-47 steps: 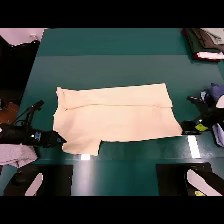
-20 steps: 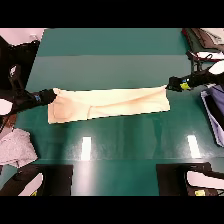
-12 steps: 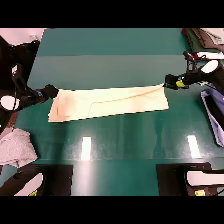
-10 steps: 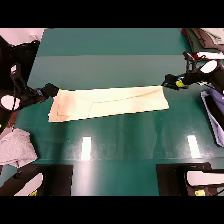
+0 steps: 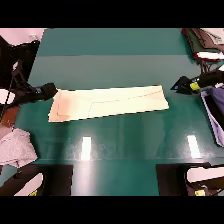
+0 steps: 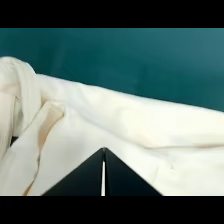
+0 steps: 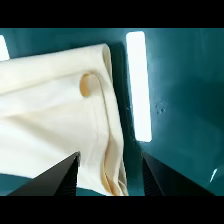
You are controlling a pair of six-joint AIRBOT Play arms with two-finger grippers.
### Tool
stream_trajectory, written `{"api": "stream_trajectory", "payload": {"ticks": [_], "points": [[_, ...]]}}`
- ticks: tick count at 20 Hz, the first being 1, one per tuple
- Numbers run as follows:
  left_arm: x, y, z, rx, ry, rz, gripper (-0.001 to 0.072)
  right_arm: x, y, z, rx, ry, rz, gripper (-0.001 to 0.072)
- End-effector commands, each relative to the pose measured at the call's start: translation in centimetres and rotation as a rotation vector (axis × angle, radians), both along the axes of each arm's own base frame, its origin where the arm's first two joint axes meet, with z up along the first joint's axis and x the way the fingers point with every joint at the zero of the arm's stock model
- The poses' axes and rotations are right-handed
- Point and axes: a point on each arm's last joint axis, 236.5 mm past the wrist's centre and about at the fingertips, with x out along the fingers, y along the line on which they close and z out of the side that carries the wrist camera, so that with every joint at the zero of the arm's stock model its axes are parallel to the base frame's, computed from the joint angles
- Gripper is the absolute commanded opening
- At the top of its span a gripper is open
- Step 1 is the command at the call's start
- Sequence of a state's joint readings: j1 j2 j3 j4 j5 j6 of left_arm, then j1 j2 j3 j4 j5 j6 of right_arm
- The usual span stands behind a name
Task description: Fold the shirts.
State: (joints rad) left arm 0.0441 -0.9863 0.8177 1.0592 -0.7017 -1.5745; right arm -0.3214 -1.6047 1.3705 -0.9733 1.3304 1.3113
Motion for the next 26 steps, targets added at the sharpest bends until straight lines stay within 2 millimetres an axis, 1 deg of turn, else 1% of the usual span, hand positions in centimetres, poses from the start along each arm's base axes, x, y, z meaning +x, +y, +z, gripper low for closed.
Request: {"api": "stream_trajectory", "payload": {"ticks": [1,3,5,8,9,13,14,15,17,18,20,22,24,26], "points": [[-2.2,-1.5,-1.0,-0.006,0.091,-0.092,0.0024,-1.8,0.2,-1.6,0.215,0.113,0.009,0.0461],[-3.0,-1.9,-1.3,-0.009,0.121,-0.124,0.0023,-1.4,0.6,-3.1,0.268,0.137,-0.007,0.046],[-3.6,-2.3,-1.6,-0.014,0.145,-0.147,0.0023,-1.2,1.8,-4.1,0.297,0.147,0.013,0.046],[-4.1,-3.2,-1.5,-0.044,0.157,-0.173,0.0023,-0.9,3.7,-5.7,0.295,0.166,0.045,0.0459],[-4.3,-3.6,-1.3,-0.051,0.153,-0.197,0.0023,-0.6,4.7,-5.9,0.302,0.157,0.06,0.0459],[-4.2,-4.7,-0.7,-0.101,0.138,-0.216,0.0022,0.0,7.1,-6.4,0.275,0.133,0.106,0.0451],[-4.2,-5.0,-0.5,-0.106,0.132,-0.22,0.0022,0.1,7.5,-6.4,0.269,0.123,0.121,0.0425],[-4.1,-5.7,-0.4,-0.102,0.121,-0.234,0.0022,0.1,7.9,-6.4,0.265,0.112,0.14,0.0267],[-4.0,-7.7,-0.1,-0.091,0.091,-0.276,0.0022,0.1,7.9,-6.3,0.261,0.091,0.162,0.0012],[-3.9,-8.8,-0.1,-0.087,0.076,-0.298,0.0021,0.1,7.9,-6.0,0.259,0.081,0.169,0.0015],[-3.6,-11.2,-0.4,-0.088,0.08,-0.344,0.0021,0.5,7.6,-4.4,0.245,0.039,0.172,0.0013],[-3.0,-13.9,-0.9,-0.085,0.099,-0.406,0.0021,0.9,7.5,-1.9,0.225,-0.023,0.176,0.0012],[-1.6,-17.0,-1.6,-0.08,0.116,-0.469,0.0021,1.2,8.3,1.7,0.232,-0.094,0.205,0.0011],[-0.2,-20.5,-3.1,-0.073,0.144,-0.532,0.0022,1.8,10.4,7.1,0.293,-0.192,0.255,0.001]]}}
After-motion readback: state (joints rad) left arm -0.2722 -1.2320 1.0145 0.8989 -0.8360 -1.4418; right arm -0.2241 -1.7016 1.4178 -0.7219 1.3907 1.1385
